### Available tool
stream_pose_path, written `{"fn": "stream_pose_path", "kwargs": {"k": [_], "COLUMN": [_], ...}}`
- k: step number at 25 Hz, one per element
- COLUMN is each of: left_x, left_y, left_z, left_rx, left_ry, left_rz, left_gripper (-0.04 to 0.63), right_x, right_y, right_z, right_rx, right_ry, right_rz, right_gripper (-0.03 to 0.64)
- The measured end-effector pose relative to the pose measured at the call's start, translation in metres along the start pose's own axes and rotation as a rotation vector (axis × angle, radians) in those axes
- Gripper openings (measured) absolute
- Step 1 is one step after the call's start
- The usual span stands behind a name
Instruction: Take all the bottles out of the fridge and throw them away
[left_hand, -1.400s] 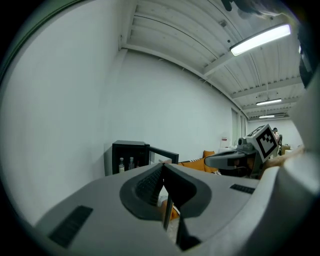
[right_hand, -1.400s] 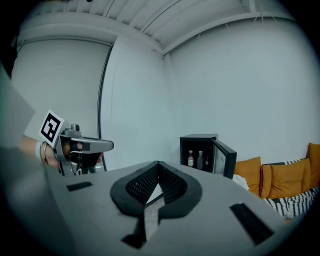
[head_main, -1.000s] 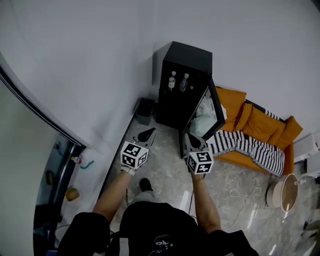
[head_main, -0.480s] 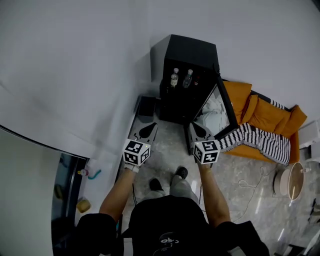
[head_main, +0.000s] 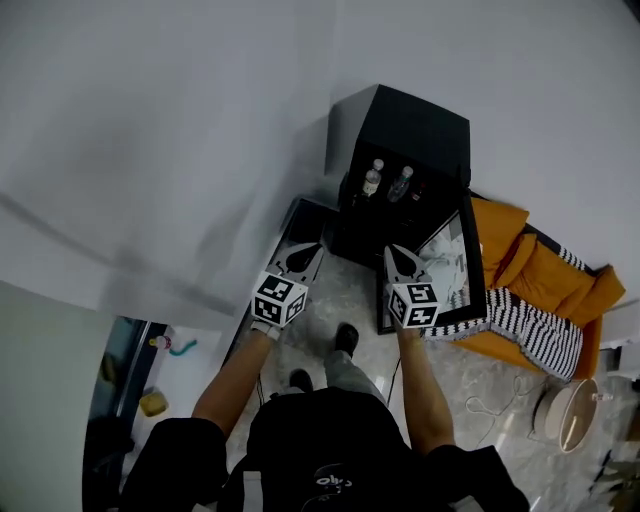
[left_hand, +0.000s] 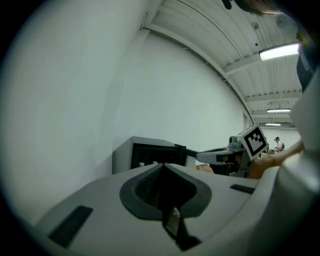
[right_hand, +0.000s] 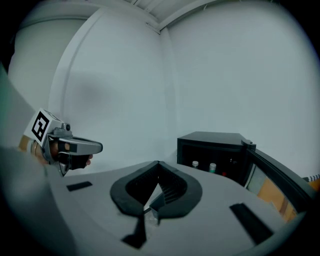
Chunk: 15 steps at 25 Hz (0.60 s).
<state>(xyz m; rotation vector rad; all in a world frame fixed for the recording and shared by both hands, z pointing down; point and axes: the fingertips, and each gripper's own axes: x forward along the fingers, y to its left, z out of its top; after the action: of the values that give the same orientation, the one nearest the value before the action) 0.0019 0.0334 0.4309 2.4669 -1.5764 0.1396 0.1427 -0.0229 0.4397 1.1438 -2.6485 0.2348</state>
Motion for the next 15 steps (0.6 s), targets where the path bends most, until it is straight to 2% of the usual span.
{"fn": "stream_pose_path", "kwargs": {"k": [8, 15], "left_x": [0.063, 0.106], "left_y": [0.024, 0.036], "left_z": [0.036, 0.045], "left_rx": [0.010, 0.000], "left_ry": [-0.022, -0.021], "left_rz": [0.063, 0.098], "left_gripper": [0.008, 0.006], "right_x": [0.065, 0.106], "right_y": [-0.048, -0.076], "right_z": [0.029, 0.037], "right_rx": [-0.028, -0.032], "right_ry": [0.000, 0.000], "right_rz": [0.082, 0.142], "right_gripper": [0.008, 0.008]}}
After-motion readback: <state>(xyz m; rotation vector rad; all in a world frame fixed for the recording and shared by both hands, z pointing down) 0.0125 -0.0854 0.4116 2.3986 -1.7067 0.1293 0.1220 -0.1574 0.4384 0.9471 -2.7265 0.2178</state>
